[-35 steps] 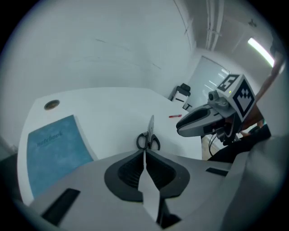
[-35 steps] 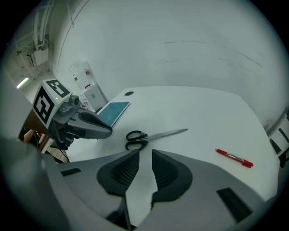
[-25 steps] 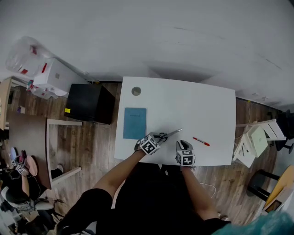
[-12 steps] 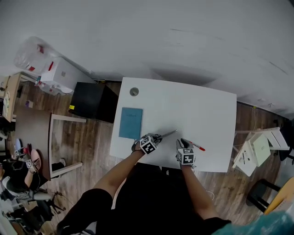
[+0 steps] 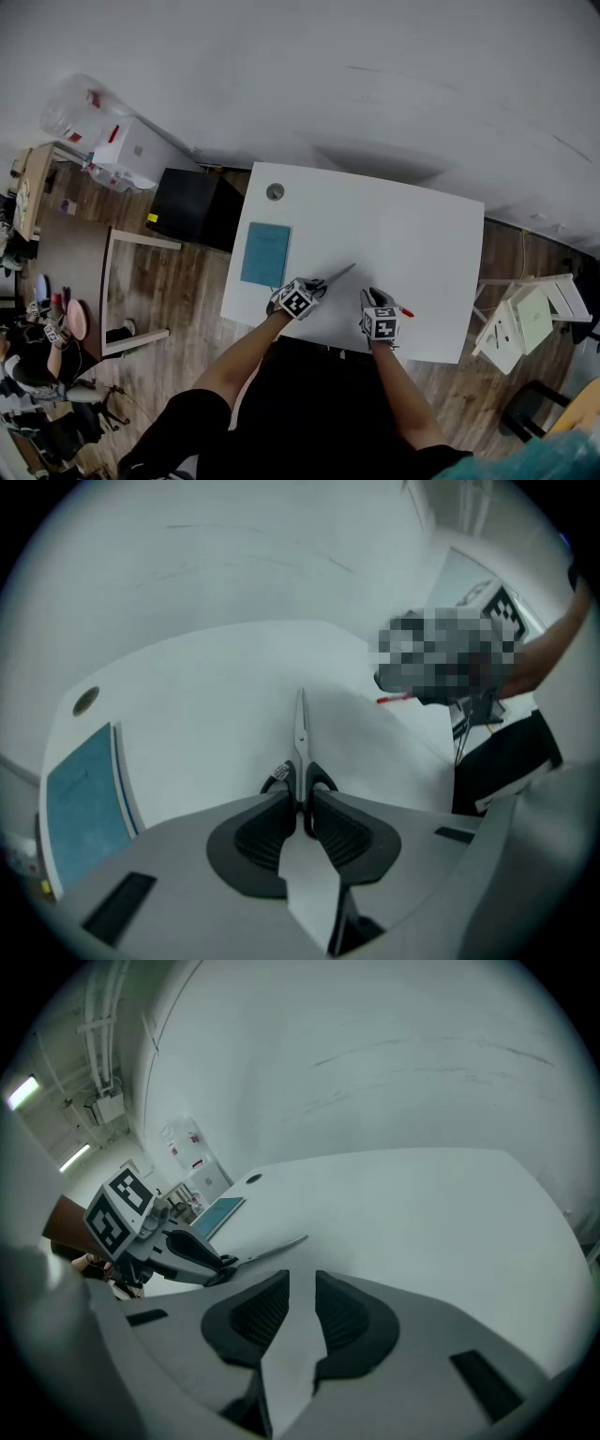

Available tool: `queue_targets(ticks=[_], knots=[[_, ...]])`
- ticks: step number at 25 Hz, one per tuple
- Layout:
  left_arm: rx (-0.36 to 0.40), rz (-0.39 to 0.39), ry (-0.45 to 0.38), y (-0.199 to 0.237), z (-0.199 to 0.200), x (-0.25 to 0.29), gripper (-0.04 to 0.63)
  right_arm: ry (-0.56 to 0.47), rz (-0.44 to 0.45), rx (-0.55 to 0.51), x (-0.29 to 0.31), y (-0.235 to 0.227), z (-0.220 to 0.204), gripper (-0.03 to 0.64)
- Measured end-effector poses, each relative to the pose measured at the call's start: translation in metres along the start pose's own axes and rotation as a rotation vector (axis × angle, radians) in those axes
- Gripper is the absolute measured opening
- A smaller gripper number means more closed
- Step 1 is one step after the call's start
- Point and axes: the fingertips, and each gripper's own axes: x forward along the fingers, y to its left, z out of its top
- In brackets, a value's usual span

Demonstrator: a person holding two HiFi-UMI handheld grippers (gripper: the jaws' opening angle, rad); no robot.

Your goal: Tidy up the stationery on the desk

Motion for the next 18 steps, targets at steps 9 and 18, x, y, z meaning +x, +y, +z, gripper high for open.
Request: queue_targets(ticks=[9, 18], knots=[[-0.309, 0.144, -0.15, 0.021, -0.004, -0.018, 0.085, 0.016, 0.032, -0.029, 0.005, 0.003, -0.002, 0.097], [-0.576, 0.303, -0.167, 0.062, -0.017, -0.052, 0.086, 0.045, 0.093, -0.097, 0.013, 0.031, 0.001, 0.097]])
